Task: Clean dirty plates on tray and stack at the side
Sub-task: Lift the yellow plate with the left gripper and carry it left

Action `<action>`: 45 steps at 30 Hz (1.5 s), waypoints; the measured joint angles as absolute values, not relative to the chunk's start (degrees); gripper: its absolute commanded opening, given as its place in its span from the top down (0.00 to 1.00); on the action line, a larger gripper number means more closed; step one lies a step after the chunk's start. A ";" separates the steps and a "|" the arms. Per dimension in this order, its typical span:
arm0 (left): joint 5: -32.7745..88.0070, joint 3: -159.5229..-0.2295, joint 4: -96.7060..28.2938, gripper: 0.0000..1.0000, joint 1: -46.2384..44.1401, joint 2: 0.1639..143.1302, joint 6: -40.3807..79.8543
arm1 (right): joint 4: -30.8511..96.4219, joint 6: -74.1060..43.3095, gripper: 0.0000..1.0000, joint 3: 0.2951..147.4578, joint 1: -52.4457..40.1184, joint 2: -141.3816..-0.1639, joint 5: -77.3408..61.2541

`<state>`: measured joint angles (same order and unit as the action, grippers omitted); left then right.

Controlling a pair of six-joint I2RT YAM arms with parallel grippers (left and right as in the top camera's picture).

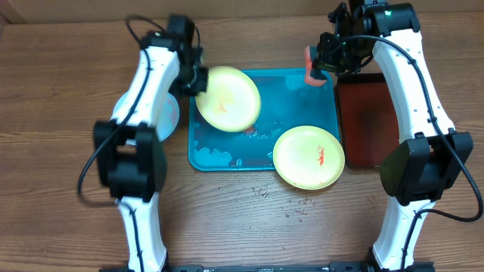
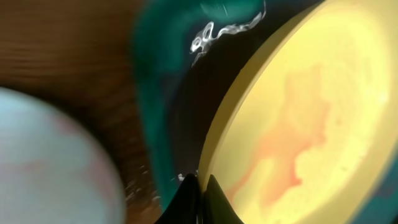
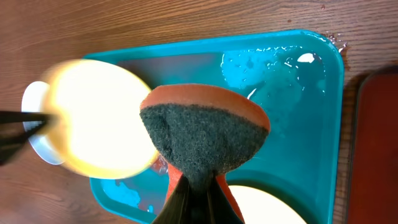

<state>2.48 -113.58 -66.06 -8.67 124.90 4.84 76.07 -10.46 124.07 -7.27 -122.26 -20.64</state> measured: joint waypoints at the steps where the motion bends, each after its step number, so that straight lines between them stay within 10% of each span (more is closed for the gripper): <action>1: 0.27 -114.04 -66.19 0.96 -8.95 122.65 5.23 | 76.03 -10.48 0.96 124.07 -7.27 -122.26 -20.56; 18: -46.33 -116.27 -73.73 0.96 -29.69 111.68 17.47 | 76.05 -10.46 0.96 124.07 -7.27 -122.26 -19.46; 45: -67.18 -116.27 -79.29 0.96 -37.06 111.68 26.87 | 76.73 -10.50 0.96 124.07 -7.29 -122.26 -19.25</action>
